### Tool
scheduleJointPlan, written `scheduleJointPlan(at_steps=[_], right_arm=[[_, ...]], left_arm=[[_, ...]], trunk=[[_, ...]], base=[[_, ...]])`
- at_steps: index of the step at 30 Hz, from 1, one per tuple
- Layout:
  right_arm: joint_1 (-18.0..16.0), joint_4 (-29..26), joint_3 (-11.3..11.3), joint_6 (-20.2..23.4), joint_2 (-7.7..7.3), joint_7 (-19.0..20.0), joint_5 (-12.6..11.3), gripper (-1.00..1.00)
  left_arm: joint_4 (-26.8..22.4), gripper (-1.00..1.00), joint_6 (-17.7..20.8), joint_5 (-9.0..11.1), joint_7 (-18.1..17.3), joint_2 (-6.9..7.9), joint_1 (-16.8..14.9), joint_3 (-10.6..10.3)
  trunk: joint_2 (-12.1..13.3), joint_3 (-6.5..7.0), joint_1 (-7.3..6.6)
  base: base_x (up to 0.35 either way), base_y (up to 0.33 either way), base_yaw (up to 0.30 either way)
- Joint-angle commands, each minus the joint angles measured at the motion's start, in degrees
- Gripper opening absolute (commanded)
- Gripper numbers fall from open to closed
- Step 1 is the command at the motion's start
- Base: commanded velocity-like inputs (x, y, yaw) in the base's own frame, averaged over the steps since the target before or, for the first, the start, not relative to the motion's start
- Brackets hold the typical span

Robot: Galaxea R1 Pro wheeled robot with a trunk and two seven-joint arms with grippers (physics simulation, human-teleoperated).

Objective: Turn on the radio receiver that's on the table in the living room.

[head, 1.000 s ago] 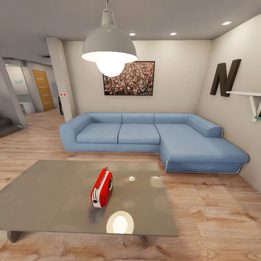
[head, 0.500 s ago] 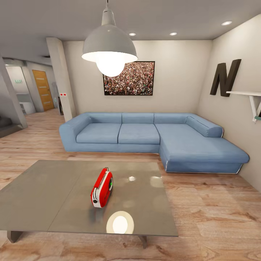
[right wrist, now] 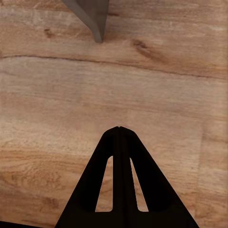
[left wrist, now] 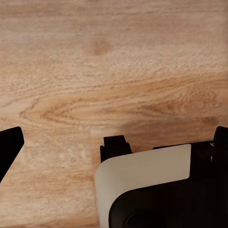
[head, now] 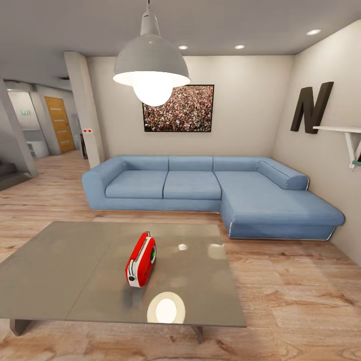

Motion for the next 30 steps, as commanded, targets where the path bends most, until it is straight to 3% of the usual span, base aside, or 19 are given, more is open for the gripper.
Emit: scheduleJointPlan(at_steps=[1, 30], right_arm=[[0.00, 0.00, 0.00, 0.00, 0.00, 0.00, 0.00, -1.00], [0.00, 0.00, 0.00, 0.00, 0.00, 0.00, 0.00, -1.00]], left_arm=[[0.02, 1.00, 0.01, 0.00, 0.00, 0.00, 0.00, 0.00], [0.05, 1.00, -0.04, 0.00, 0.00, 0.00, 0.00, 0.00]], trunk=[[0.00, 0.00, 0.00], [0.00, 0.00, 0.00]], base=[[0.000, 0.000, 0.000], [0.000, 0.000, 0.000]])
